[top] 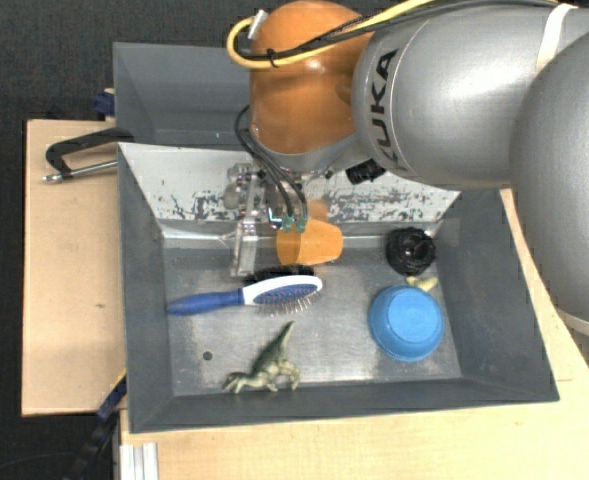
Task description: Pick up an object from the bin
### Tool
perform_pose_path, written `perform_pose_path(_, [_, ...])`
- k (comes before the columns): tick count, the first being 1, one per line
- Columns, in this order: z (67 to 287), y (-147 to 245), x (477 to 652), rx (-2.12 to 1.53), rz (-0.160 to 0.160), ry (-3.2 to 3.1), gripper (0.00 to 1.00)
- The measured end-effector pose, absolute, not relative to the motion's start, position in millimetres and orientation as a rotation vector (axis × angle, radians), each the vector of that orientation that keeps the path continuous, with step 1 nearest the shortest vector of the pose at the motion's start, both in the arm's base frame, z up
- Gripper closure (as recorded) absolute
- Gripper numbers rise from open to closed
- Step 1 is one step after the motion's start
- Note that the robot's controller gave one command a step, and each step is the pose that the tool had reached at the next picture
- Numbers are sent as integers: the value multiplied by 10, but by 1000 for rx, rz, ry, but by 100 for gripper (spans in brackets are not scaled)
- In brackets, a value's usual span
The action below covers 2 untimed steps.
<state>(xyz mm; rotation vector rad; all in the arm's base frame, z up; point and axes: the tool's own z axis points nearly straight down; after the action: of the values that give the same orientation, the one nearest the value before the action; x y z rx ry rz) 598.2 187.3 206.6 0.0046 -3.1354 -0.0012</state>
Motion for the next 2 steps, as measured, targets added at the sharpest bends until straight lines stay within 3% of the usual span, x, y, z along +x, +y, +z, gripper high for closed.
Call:
perform_pose_path(1, [2722, 1783, 6001, 356, -4, -3134, 0])
perform_pose_path(2, [722, 1423, 5641, 364, 0, -3113, 0])
